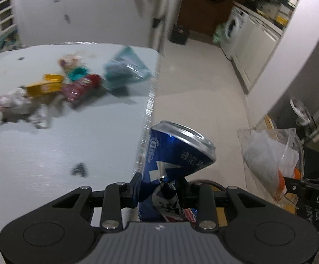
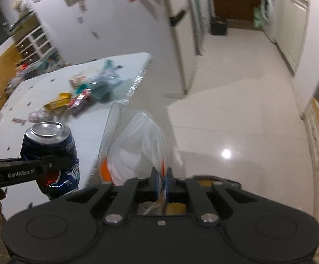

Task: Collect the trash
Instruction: 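Carry the Pepsi can and clear bag in both tools over the trash bin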

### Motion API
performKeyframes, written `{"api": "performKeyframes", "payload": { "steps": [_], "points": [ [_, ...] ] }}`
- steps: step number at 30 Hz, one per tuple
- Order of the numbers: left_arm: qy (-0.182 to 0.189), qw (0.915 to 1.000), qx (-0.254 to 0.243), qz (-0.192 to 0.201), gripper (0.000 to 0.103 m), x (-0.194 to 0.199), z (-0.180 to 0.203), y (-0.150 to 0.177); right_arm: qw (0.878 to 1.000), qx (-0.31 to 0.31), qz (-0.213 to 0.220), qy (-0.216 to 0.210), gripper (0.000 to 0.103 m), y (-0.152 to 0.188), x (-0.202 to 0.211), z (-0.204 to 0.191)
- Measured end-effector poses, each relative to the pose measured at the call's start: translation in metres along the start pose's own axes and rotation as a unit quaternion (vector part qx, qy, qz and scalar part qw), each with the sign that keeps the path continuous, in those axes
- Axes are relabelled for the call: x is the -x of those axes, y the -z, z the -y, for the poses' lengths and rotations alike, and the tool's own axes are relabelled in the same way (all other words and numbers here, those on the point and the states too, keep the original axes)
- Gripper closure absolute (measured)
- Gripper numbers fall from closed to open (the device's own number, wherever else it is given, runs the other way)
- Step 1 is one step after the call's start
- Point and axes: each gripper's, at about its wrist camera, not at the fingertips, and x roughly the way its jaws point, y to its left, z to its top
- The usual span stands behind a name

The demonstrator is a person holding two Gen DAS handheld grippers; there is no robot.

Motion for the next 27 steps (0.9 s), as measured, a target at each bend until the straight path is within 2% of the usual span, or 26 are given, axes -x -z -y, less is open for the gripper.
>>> {"api": "performKeyframes", "payload": {
  "steps": [7, 13, 20, 27],
  "points": [
    [0.033, 0.9974, -0.038, -0.052, 0.069, -0.053, 0.050, 0.008, 0.997, -0.056, -0.033, 0.036, 0.097, 0.026, -0.011, 0.056],
    [0.044, 0.9920, -0.056, -0.104, 0.069, -0.104, 0.079, 0.020, 0.990, -0.111, -0.071, 0.052, 0.097, 0.054, -0.036, 0.097],
    [0.050, 0.9834, -0.049, -0.168, 0.069, -0.167, 0.096, 0.045, 0.977, -0.169, -0.113, 0.058, 0.097, 0.084, -0.074, 0.125],
    [0.051, 0.9757, -0.048, -0.208, 0.069, -0.225, 0.107, 0.076, 0.967, -0.204, -0.144, 0.056, 0.097, 0.105, -0.110, 0.140]
  ]
}}
